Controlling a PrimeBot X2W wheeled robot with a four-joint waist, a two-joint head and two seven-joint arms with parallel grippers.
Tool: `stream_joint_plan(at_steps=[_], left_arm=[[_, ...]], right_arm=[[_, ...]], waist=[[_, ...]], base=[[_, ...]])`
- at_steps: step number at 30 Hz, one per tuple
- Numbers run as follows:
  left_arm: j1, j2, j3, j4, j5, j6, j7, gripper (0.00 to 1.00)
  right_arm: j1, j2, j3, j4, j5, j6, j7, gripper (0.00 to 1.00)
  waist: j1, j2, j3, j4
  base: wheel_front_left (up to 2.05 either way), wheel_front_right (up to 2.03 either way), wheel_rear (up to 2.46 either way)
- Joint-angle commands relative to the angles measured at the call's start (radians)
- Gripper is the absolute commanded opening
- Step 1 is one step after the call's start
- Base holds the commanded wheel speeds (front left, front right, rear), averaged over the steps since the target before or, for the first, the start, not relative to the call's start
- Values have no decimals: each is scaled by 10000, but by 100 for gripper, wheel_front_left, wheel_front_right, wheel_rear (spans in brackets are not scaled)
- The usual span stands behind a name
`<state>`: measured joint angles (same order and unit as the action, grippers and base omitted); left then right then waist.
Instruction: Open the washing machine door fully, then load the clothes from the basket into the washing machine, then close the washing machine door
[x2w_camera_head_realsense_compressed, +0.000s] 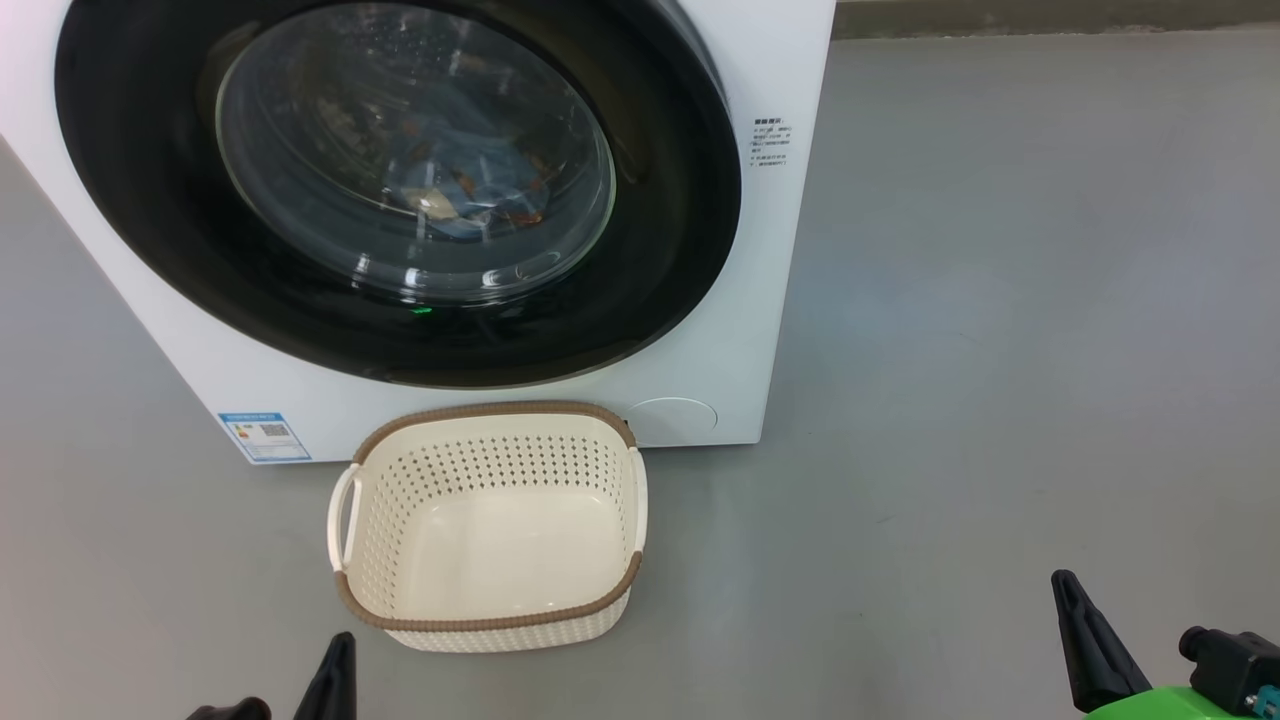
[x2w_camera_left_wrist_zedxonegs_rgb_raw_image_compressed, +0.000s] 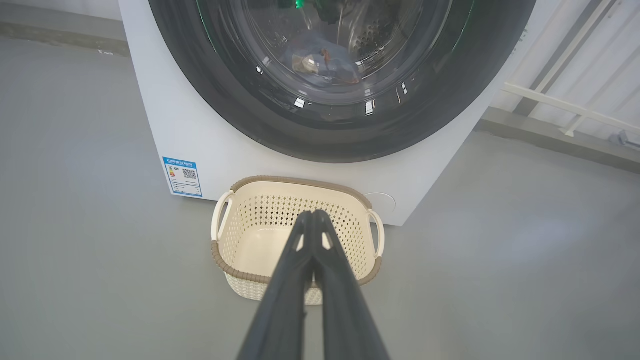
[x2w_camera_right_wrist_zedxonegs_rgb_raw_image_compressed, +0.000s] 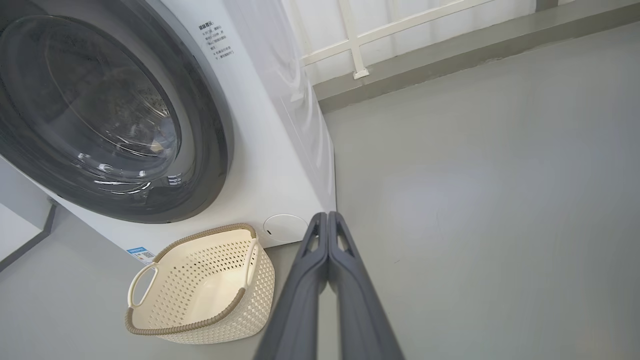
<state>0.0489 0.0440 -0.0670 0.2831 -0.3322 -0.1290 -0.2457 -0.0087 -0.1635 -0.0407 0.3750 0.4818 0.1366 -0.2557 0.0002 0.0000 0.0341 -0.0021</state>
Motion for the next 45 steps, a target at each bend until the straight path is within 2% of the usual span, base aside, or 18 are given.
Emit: stream_joint_plan(at_steps=[1, 4, 8, 45], left_arm=[[-145, 95, 72, -214, -270, -1, 26, 0], [-169, 102, 105, -229, -589, -1, 108, 0], [-234, 112, 160, -224, -1119, -2, 241, 0], [-660, 152, 610, -272, -4891, -7, 1247, 0]], right_arm=[[-143, -127, -27, -223, 249, -2, 45, 0], [-152, -96, -45, -261, 523, -3, 137, 0], [-193, -44, -71, -296, 979, -6, 285, 0], [-454, 330, -284, -612, 4253, -23, 1371, 0]], waist=[[7, 0, -9, 1], [23, 0, -36, 1], [0, 0, -27, 2], [-1, 0, -115, 8]], base=[[0, 0, 0], [0, 0, 0], [0, 0, 0], [0, 0, 0]])
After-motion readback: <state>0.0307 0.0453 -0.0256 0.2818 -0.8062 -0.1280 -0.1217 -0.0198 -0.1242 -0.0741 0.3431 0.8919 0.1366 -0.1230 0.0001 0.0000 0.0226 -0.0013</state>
